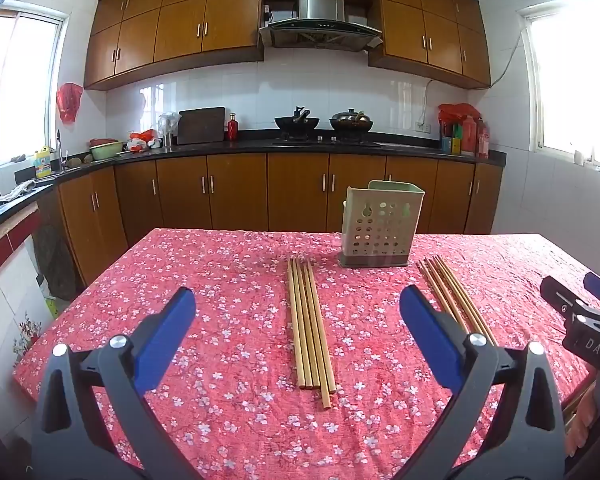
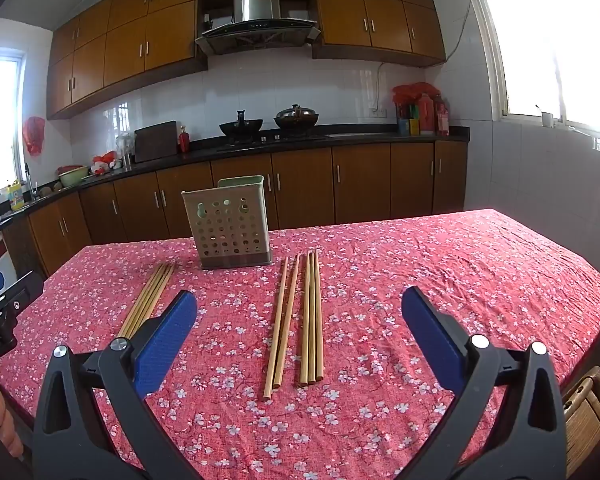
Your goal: Organize utensils
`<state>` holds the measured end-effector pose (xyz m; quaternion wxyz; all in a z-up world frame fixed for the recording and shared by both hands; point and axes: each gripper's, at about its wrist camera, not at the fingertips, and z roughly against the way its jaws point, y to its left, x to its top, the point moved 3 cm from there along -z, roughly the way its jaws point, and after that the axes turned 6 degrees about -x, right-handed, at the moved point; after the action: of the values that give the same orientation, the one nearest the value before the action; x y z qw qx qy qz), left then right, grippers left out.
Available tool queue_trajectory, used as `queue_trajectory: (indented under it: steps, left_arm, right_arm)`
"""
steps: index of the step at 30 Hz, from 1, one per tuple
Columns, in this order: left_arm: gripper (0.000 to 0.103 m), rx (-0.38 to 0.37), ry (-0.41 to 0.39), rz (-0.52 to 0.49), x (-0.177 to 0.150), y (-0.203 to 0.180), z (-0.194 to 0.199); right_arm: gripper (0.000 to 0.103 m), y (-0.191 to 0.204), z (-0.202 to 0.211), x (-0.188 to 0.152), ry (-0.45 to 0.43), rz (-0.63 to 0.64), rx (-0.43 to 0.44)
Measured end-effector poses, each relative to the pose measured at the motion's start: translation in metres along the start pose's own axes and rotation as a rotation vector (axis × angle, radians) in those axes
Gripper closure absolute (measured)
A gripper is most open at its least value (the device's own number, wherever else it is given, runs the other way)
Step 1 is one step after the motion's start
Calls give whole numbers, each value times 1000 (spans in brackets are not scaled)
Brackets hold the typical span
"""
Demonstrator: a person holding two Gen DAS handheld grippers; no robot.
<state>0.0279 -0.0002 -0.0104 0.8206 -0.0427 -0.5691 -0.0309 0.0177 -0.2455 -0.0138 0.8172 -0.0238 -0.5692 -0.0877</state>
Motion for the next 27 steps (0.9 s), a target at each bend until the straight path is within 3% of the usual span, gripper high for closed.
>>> queue_trajectory:
  steps: [27]
  left_arm:
    - [4, 1, 1, 0, -1, 0, 0]
  right_arm:
    - [2, -2, 0, 1, 1, 0, 0]
